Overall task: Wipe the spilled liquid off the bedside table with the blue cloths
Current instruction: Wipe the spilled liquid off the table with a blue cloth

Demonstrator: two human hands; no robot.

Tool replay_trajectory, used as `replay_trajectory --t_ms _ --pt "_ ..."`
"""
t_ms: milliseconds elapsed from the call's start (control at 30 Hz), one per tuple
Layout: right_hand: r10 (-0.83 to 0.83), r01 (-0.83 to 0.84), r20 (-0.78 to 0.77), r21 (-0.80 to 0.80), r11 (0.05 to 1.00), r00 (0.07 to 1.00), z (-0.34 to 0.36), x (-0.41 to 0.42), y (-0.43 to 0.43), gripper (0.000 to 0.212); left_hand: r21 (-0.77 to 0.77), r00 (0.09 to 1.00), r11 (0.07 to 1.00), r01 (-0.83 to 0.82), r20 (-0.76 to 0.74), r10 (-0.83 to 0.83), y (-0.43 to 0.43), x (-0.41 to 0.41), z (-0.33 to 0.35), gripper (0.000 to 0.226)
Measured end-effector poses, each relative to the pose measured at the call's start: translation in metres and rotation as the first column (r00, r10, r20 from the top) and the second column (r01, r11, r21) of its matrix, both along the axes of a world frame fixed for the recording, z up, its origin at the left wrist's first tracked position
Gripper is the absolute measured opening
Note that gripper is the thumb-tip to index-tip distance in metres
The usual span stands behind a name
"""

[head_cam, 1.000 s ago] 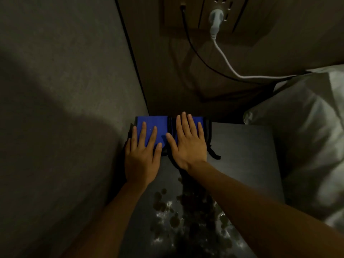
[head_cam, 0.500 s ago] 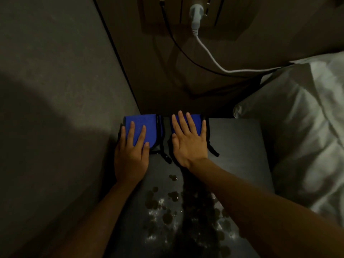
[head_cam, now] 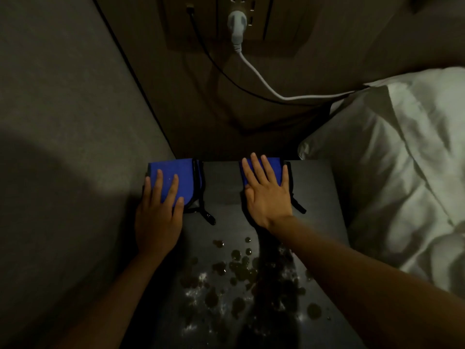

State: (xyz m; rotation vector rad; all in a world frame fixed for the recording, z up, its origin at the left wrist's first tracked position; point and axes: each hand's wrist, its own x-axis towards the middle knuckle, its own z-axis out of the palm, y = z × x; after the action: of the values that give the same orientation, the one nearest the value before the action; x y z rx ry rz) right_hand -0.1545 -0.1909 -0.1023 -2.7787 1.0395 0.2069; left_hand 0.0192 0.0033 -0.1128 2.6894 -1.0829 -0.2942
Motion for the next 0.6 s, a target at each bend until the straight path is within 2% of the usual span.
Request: replay_trajectory --t_ms 267,600 --pt "-0.035 0.035 -0.019 -0.009 0.999 0.999 0.001 -0.014 -0.013 0.067 0.012 0.999 1.0 0.008 -0.045 -0.007 -0.001 0.002 0.006 0.057" --pt "-0.245 0.245 -0.047 0.0 0.969 0.968 0.007 -0.072 -0.054 0.065 -0.041 0.994 0.999 -0.009 -0.107 0.004 0.0 0.002 0.01 0.055"
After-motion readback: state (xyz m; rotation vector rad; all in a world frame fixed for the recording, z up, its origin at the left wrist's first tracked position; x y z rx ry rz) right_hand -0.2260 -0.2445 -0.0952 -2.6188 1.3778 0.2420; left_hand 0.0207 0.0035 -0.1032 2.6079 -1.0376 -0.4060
